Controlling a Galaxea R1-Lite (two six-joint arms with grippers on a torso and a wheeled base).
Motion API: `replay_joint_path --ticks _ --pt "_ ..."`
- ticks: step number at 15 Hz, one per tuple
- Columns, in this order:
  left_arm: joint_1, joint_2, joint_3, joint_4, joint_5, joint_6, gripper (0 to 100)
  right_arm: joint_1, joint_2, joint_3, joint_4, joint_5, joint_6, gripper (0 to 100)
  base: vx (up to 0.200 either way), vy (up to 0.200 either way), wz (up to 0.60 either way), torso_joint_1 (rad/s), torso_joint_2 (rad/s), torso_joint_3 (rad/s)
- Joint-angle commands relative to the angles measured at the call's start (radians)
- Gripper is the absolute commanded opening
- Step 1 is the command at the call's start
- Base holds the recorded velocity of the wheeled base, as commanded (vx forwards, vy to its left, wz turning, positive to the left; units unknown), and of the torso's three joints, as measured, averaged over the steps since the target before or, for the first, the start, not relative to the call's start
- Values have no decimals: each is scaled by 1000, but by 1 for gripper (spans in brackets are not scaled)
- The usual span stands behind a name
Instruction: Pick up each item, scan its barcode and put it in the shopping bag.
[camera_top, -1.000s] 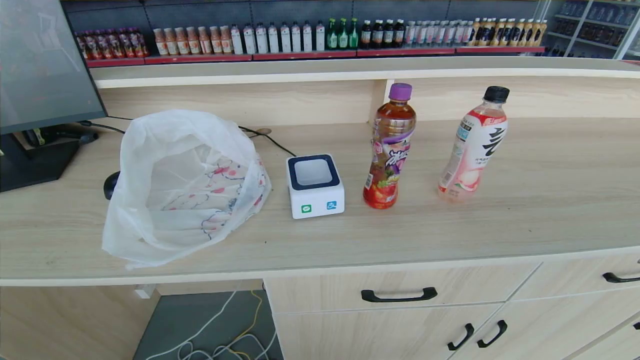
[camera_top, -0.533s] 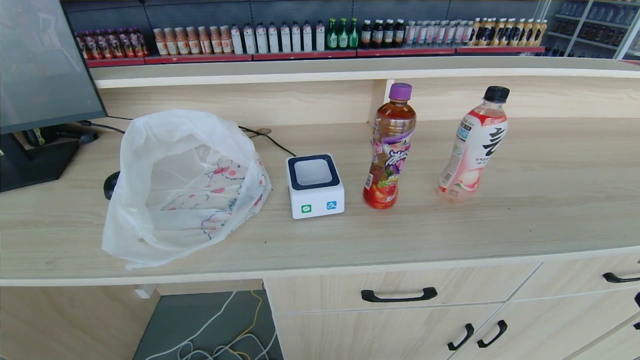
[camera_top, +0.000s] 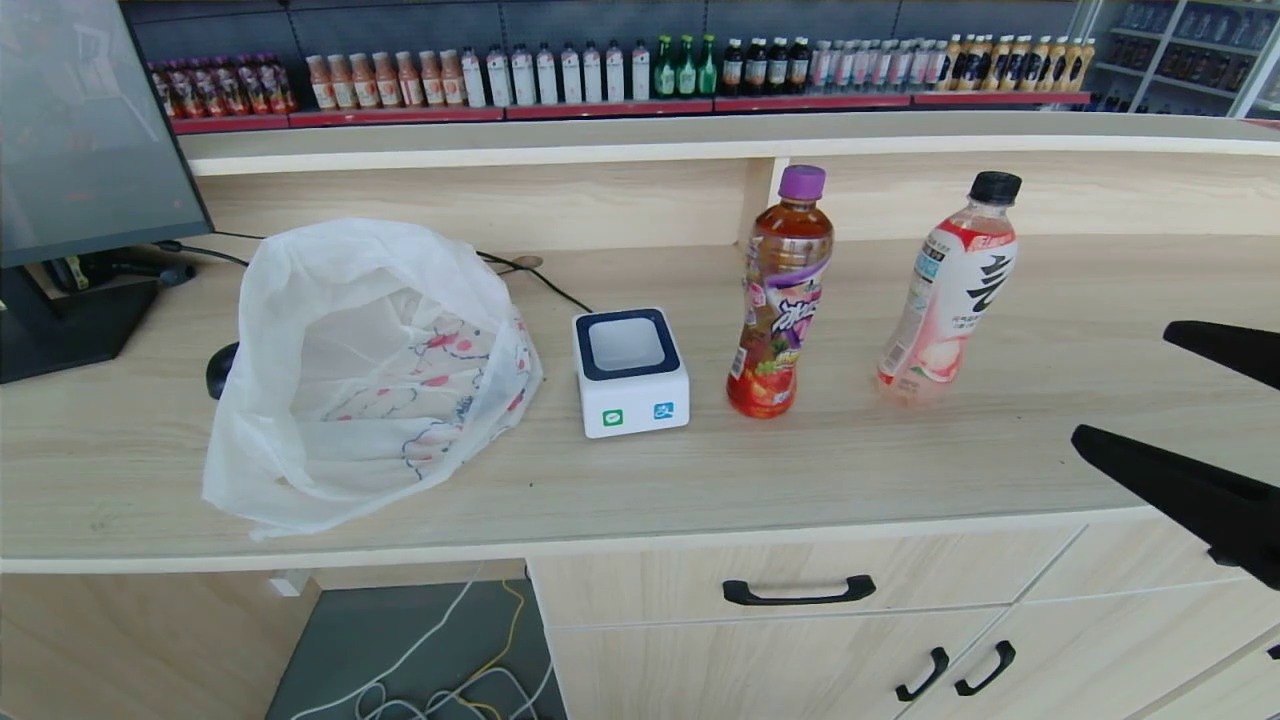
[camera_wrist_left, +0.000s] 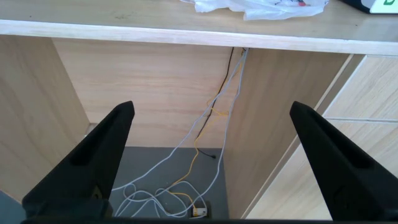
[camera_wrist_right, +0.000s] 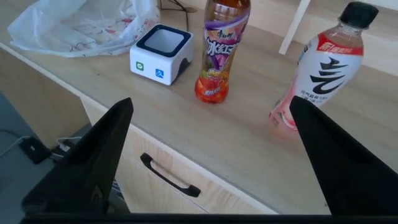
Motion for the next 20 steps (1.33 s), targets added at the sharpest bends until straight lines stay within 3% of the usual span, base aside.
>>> replay_joint_path --ticks 1,6,12,16,20 --pt "0 0 0 0 0 0 100 74 49 12 -4 -5 0 100 0 0 0 0 0 0" --pt "0 0 0 0 0 0 100 81 181 24 -142 -44 20 100 0 0 0 0 0 0" --pt "0 0 0 0 0 0 100 115 379 15 -414 -298 55 100 0 0 0 0 0 0" --pt "0 0 0 0 0 0 100 117 399 38 -472 -374 57 100 0 0 0 0 0 0" --pt "0 0 0 0 0 0 100 117 438 61 -564 -382 55 100 0 0 0 0 0 0"
